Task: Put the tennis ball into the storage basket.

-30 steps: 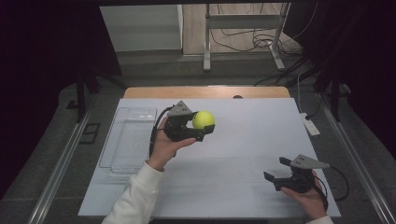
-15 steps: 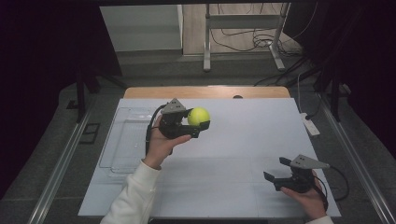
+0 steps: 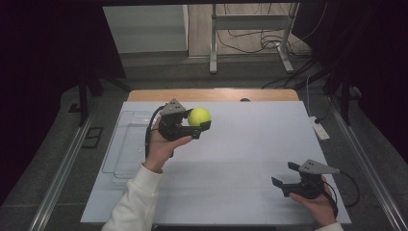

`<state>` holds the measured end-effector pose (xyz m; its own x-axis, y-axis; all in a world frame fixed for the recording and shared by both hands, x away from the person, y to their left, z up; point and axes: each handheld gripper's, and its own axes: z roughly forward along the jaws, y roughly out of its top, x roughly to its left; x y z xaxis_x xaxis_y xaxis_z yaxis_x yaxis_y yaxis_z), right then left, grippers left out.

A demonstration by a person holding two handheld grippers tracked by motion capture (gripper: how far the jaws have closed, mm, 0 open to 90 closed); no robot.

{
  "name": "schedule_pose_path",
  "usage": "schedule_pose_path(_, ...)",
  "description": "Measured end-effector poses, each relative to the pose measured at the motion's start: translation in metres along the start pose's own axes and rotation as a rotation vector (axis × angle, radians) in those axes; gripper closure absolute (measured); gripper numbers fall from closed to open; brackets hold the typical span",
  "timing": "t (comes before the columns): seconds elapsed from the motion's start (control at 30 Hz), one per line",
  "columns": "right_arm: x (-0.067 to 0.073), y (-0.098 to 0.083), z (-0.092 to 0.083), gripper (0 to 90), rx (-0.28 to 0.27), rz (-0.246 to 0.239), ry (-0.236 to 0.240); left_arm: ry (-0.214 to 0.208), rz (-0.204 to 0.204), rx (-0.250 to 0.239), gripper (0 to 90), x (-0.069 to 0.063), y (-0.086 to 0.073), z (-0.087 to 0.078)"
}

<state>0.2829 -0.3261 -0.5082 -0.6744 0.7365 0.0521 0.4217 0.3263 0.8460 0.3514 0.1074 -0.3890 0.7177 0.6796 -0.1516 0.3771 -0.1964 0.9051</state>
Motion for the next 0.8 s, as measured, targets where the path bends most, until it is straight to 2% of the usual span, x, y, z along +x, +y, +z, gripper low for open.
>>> schedule_pose_path(0.8, 0.000, 0.000, 0.000, 9.6, -0.002, -0.001, 0.000, 0.051, -0.039, -0.015, 26.7, 0.018, -0.001, -0.011)
